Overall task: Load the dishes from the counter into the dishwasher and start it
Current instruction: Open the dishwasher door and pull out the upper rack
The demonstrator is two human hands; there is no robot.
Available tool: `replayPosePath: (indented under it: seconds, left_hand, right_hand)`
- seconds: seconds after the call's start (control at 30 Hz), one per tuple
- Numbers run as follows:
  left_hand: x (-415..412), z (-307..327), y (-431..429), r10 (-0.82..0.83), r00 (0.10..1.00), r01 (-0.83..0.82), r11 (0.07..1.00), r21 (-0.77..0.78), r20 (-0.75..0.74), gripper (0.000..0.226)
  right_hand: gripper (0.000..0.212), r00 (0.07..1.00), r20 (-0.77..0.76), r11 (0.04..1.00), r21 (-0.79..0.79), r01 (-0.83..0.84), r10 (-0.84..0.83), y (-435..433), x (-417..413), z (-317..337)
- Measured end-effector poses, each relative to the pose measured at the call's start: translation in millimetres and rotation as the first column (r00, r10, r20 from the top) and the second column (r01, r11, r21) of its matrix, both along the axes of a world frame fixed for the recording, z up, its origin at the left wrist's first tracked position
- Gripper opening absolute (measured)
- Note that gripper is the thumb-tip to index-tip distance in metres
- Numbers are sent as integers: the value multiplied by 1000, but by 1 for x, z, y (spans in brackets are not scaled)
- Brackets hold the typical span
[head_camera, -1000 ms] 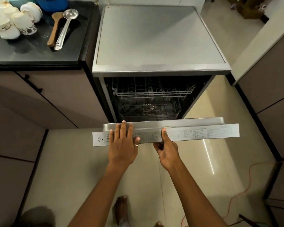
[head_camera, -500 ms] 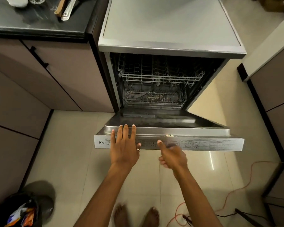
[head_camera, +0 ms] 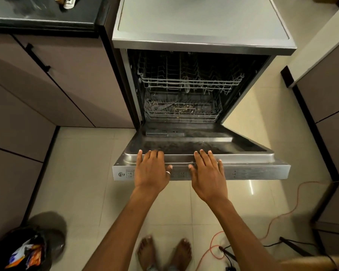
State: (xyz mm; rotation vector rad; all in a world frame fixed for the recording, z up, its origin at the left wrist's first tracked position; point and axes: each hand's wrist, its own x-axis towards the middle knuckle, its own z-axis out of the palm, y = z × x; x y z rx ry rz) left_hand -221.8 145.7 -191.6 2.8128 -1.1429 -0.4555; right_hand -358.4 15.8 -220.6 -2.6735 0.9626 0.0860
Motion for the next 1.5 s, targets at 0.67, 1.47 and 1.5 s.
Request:
replayPosePath:
  seconds: [0.67,1.47,1.5]
  left_hand:
    - [-79,-113,53,-1,992,31,970,241,-123,39]
    - [-134,-291,80,-71,966,160,920,358,-248,41]
    - [-134,-295,80,-63,964,157,920,358,-260,41]
  right_hand:
    - [46,998,14,996,-73,59,-58,59,-67,-120]
    - [53,993,-113,991,-136,-5,-10,97,-107,-293]
    - [53,992,-124,990,-137,-13,-4,97,-108,-300]
